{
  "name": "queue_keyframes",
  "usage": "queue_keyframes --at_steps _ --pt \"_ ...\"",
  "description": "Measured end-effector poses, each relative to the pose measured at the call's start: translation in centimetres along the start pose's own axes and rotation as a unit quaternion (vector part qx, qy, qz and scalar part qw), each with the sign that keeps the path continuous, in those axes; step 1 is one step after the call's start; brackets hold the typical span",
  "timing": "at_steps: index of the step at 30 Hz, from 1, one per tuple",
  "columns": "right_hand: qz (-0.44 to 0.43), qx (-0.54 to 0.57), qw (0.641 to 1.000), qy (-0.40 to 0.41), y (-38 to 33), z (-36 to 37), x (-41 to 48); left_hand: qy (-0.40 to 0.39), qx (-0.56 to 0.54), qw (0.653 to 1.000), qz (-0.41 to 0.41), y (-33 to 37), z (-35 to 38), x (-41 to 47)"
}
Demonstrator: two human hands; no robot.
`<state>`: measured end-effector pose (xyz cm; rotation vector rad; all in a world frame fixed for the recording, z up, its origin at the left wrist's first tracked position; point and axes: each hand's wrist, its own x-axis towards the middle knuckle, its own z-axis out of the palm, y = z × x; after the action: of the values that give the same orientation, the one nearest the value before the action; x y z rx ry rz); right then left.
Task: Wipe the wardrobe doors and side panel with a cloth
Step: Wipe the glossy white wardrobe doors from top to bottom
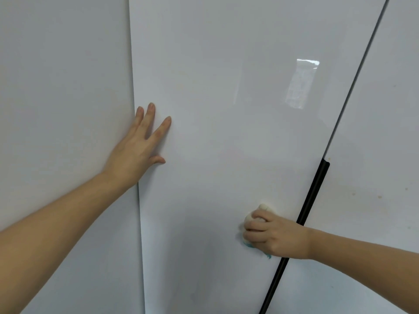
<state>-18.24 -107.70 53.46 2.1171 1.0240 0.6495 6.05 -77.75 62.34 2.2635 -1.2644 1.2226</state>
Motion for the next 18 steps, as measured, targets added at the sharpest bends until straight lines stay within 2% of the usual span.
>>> queue_keyframes --at_steps 10,18 --pt "0.031 0.000 0.996 0.078 -1.5 6.0 10.9 0.000 0.003 1.000 -0.004 0.1 0.3 0.1" --pt "-0.005 0.004 0.999 0.045 -1.3 8.9 20.7 -0.007 0.005 1.000 -0.004 0.0 0.3 0.0"
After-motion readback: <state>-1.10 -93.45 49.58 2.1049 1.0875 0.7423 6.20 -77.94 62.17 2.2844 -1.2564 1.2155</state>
